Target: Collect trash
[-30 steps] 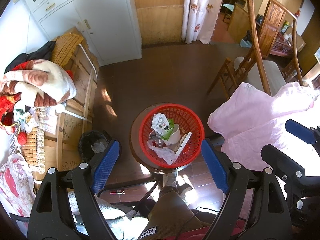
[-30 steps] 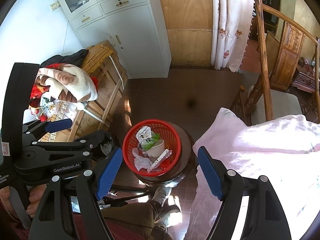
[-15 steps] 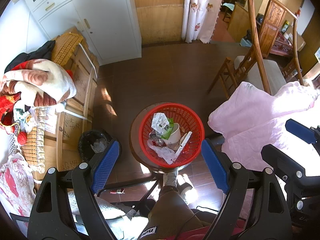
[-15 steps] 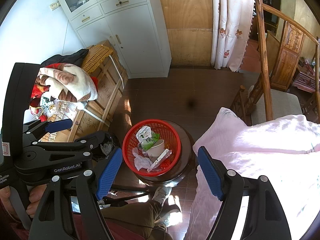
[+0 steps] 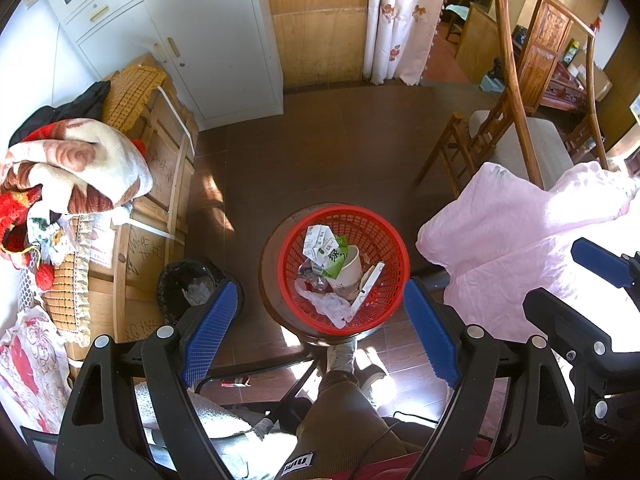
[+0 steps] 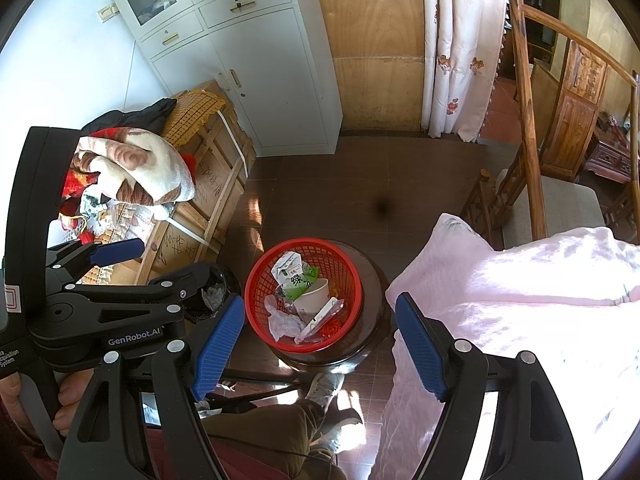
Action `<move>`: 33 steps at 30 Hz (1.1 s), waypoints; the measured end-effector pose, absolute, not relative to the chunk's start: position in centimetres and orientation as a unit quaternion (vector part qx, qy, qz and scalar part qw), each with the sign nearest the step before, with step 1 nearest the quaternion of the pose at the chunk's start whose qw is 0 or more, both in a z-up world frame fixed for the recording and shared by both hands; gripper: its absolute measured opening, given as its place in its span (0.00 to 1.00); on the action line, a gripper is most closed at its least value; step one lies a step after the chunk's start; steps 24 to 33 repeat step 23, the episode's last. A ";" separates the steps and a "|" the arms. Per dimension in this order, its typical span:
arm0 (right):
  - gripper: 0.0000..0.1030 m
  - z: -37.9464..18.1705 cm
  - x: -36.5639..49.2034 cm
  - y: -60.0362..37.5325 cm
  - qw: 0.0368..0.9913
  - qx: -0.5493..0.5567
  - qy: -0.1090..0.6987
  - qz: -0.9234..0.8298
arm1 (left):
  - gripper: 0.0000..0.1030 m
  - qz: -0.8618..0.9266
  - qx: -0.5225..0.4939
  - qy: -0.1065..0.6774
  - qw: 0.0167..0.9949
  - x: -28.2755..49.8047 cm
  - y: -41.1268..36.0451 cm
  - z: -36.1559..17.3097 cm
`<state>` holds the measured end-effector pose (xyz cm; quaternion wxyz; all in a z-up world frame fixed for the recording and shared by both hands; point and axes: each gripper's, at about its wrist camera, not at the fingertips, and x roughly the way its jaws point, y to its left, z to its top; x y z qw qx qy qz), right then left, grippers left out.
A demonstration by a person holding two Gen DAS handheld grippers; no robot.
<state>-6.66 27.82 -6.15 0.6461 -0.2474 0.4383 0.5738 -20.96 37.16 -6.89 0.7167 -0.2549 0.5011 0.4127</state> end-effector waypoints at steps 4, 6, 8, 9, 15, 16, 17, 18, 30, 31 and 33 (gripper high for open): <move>0.75 -6.1 -6.6 27.8 0.646 -0.247 0.438 0.574 | 0.80 0.412 -0.255 0.501 0.717 -20.9 37.2 -6.9; 0.75 -6.1 -6.6 27.8 0.646 -0.248 0.439 0.574 | 0.80 0.413 -0.255 0.501 0.717 -20.9 37.2 -6.9; 0.75 -6.1 -6.6 27.8 0.646 -0.247 0.439 0.574 | 0.80 0.413 -0.255 0.501 0.717 -20.9 37.2 -6.8; 0.75 -6.2 -6.6 27.8 0.646 -0.247 0.439 0.574 | 0.80 0.413 -0.255 0.501 0.717 -20.9 37.2 -6.9; 0.75 -6.2 -6.6 27.8 0.646 -0.247 0.439 0.574 | 0.81 0.412 -0.255 0.502 0.717 -20.8 37.2 -6.8; 0.75 -6.2 -6.6 27.8 0.646 -0.247 0.439 0.574 | 0.81 0.413 -0.255 0.501 0.716 -20.8 37.2 -6.8; 0.75 -6.2 -6.6 27.7 0.645 -0.247 0.439 0.574 | 0.82 0.413 -0.256 0.501 0.716 -20.9 37.2 -6.8; 0.75 -6.1 -6.6 27.8 0.646 -0.247 0.439 0.574 | 0.82 0.413 -0.256 0.501 0.716 -20.8 37.2 -6.8; 0.75 -6.1 -6.5 27.8 0.645 -0.247 0.439 0.574 | 0.84 0.414 -0.259 0.499 0.716 -21.3 36.9 -7.0; 0.75 -6.1 -6.5 27.8 0.645 -0.247 0.439 0.574 | 0.84 0.414 -0.259 0.499 0.716 -21.3 36.9 -7.0; 0.75 -6.1 -6.5 27.8 0.645 -0.247 0.439 0.574 | 0.84 0.414 -0.259 0.499 0.716 -21.3 36.9 -7.0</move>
